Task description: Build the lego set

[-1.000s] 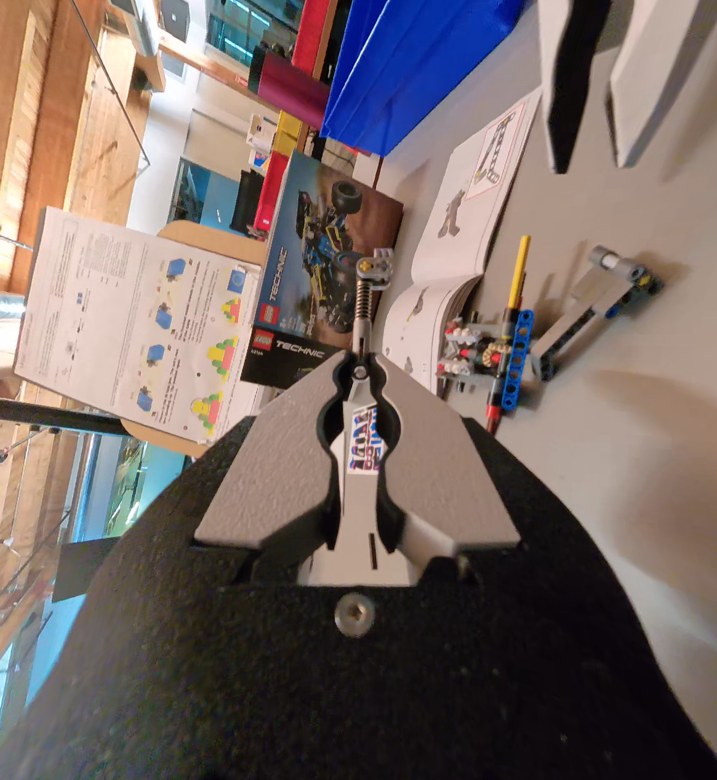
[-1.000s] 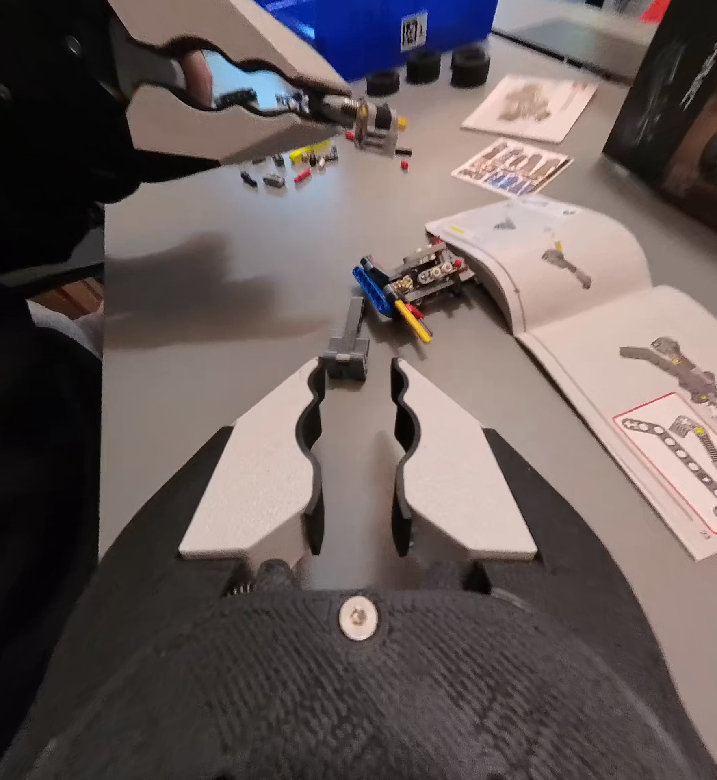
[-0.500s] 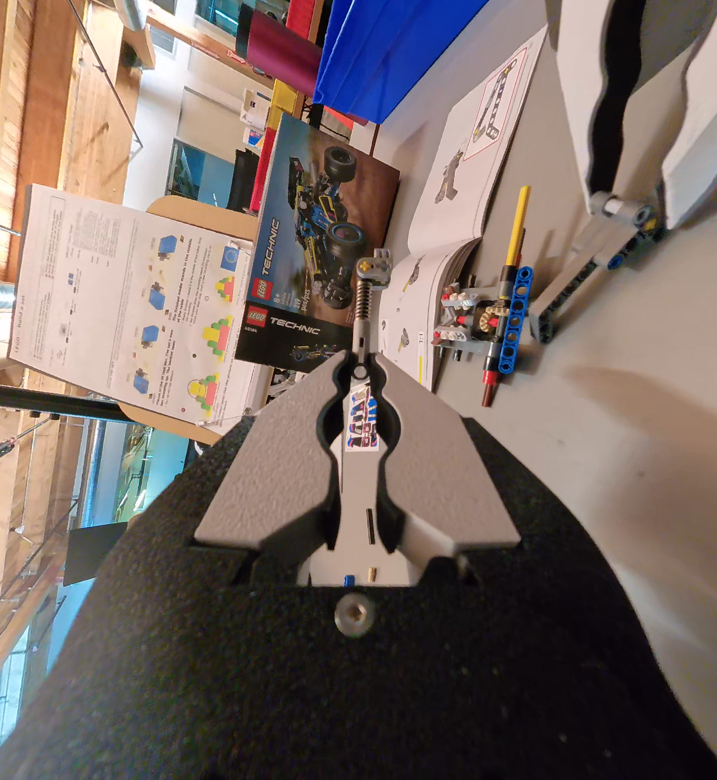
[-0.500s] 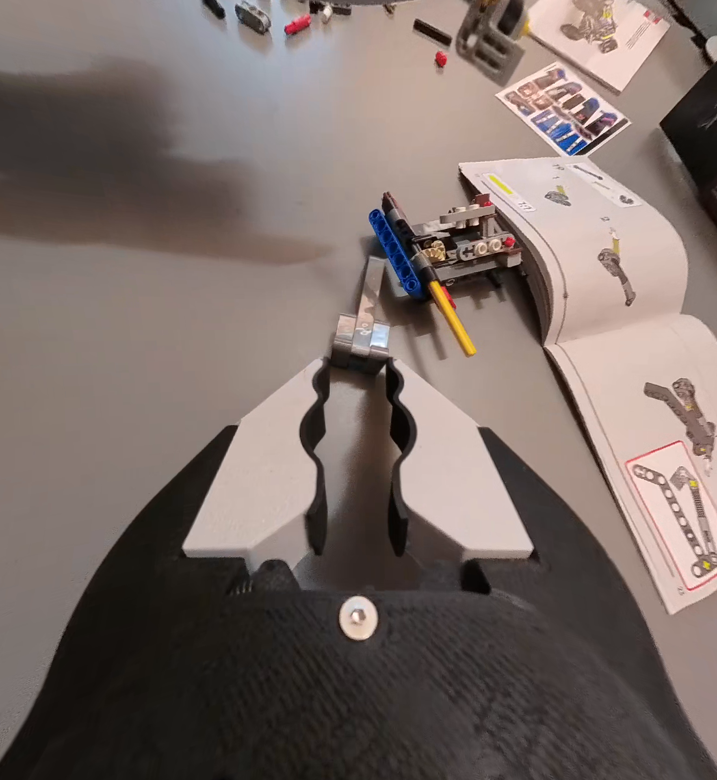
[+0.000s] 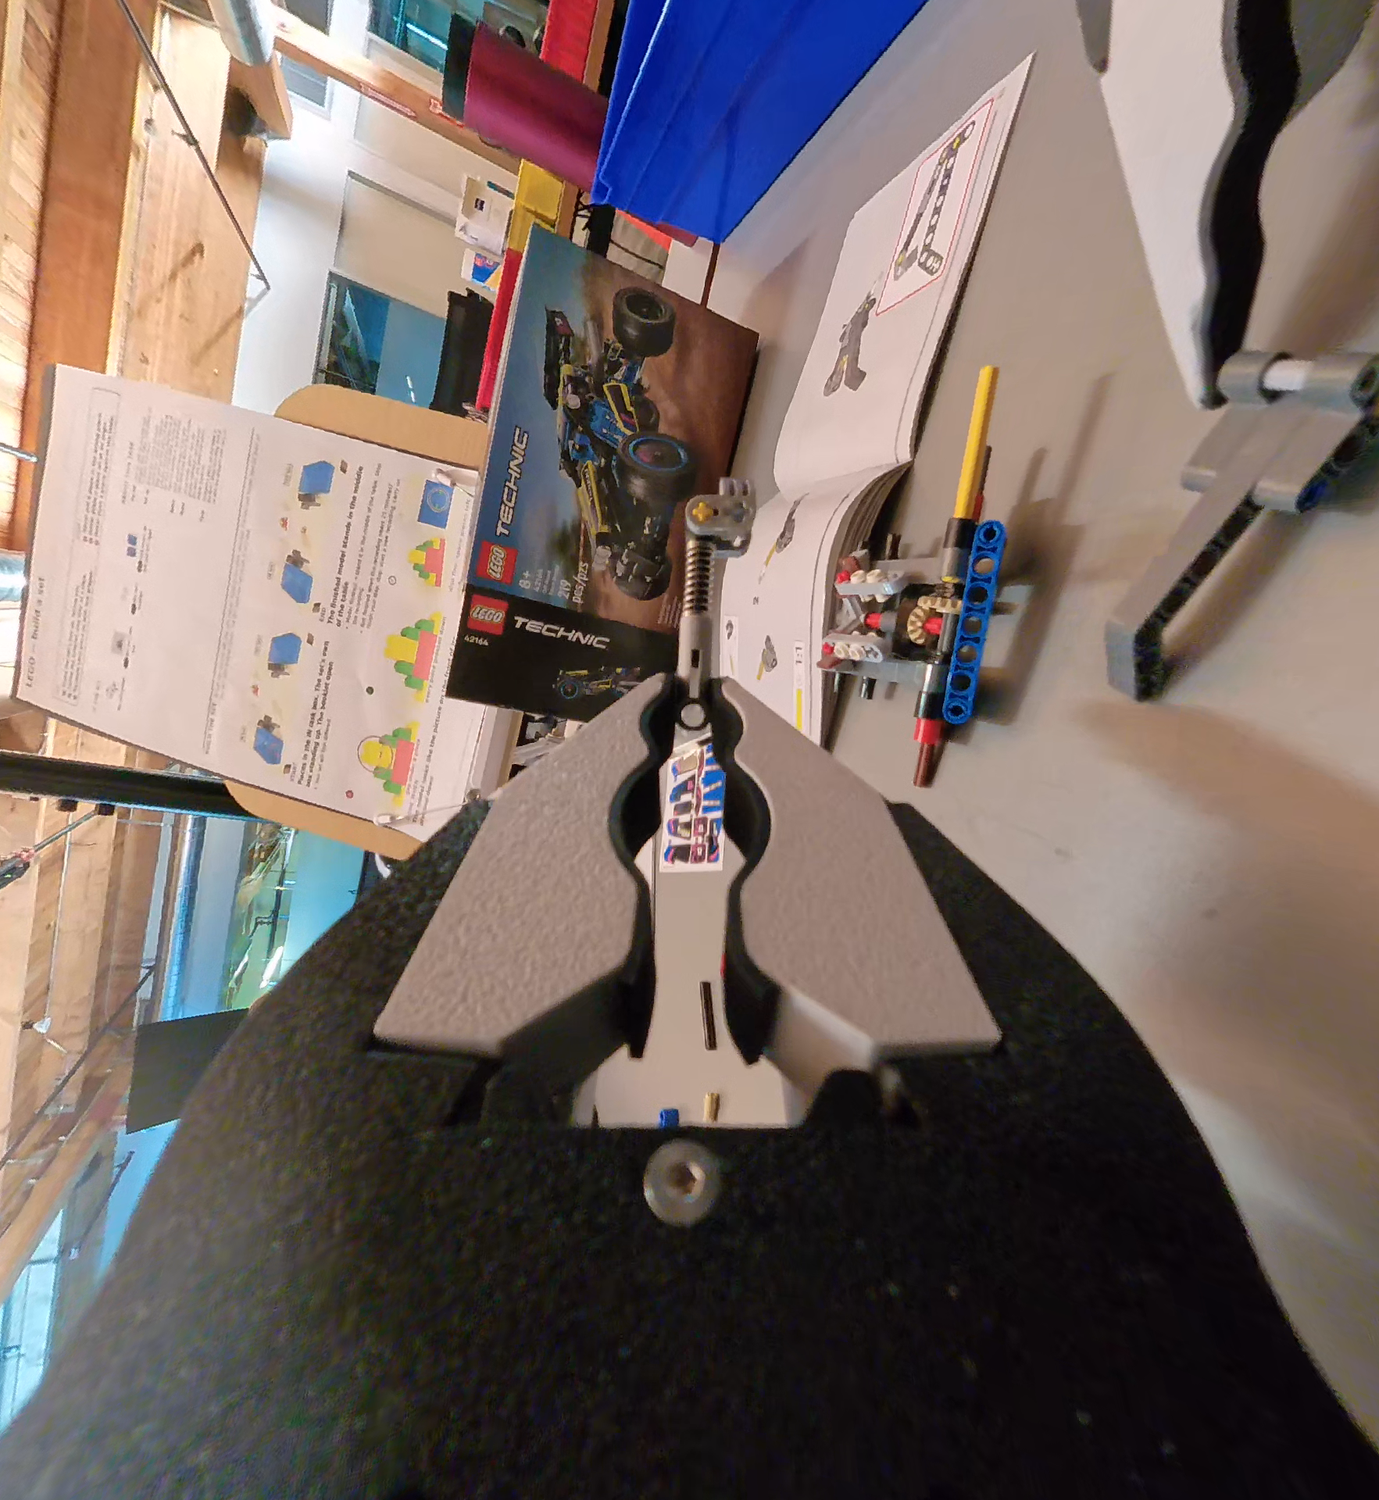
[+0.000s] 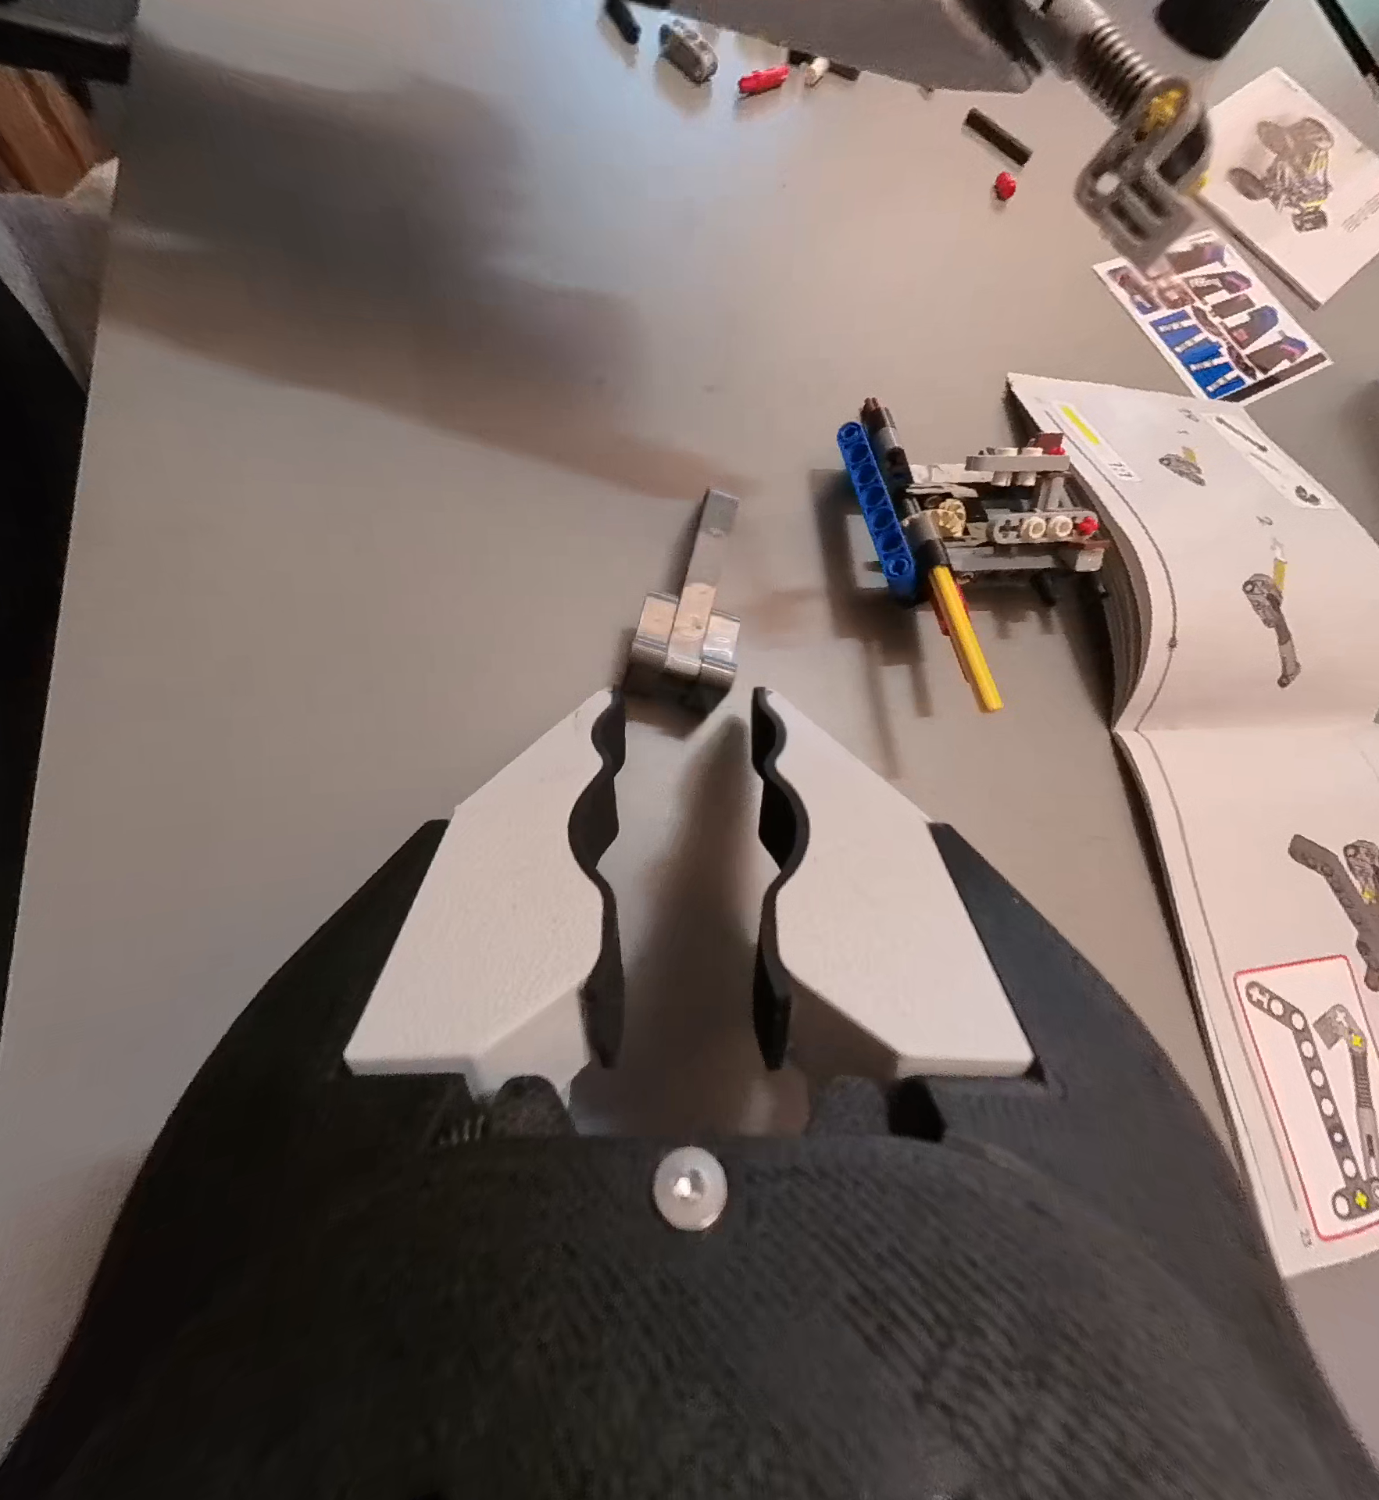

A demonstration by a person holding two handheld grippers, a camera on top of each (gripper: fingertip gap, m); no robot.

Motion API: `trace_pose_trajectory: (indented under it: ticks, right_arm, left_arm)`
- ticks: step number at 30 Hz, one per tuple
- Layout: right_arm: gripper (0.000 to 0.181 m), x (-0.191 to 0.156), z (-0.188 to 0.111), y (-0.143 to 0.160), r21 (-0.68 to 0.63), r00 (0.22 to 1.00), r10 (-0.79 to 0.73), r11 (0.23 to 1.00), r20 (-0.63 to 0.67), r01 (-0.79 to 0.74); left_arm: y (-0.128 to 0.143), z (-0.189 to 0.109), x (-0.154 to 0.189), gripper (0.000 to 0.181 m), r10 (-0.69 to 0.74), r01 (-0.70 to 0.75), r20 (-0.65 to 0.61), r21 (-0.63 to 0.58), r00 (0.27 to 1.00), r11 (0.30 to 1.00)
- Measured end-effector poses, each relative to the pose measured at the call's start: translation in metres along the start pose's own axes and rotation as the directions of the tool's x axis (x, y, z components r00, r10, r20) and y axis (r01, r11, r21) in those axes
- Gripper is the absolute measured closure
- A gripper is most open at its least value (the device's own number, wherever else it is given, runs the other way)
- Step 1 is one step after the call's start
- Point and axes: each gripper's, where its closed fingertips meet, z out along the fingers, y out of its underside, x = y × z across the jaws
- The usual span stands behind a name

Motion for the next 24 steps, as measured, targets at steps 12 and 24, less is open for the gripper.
trace_pose_trajectory:
  ticks: [12,24]
  right_arm:
    - [0.137,0.002,-0.005,-0.020,0.107,0.978,0.203,0.973,0.049,-0.207]
    - [0.158,0.003,0.000,-0.007,0.033,0.998,0.064,0.997,-0.001,-0.063]
  left_arm:
    - [-0.003,0.000,0.001,0.176,0.016,-0.016,-0.006,0.003,1.000,1.000]
    - [0.001,-0.001,0.001,0.176,0.014,-0.014,-0.004,-0.001,1.000,1.000]
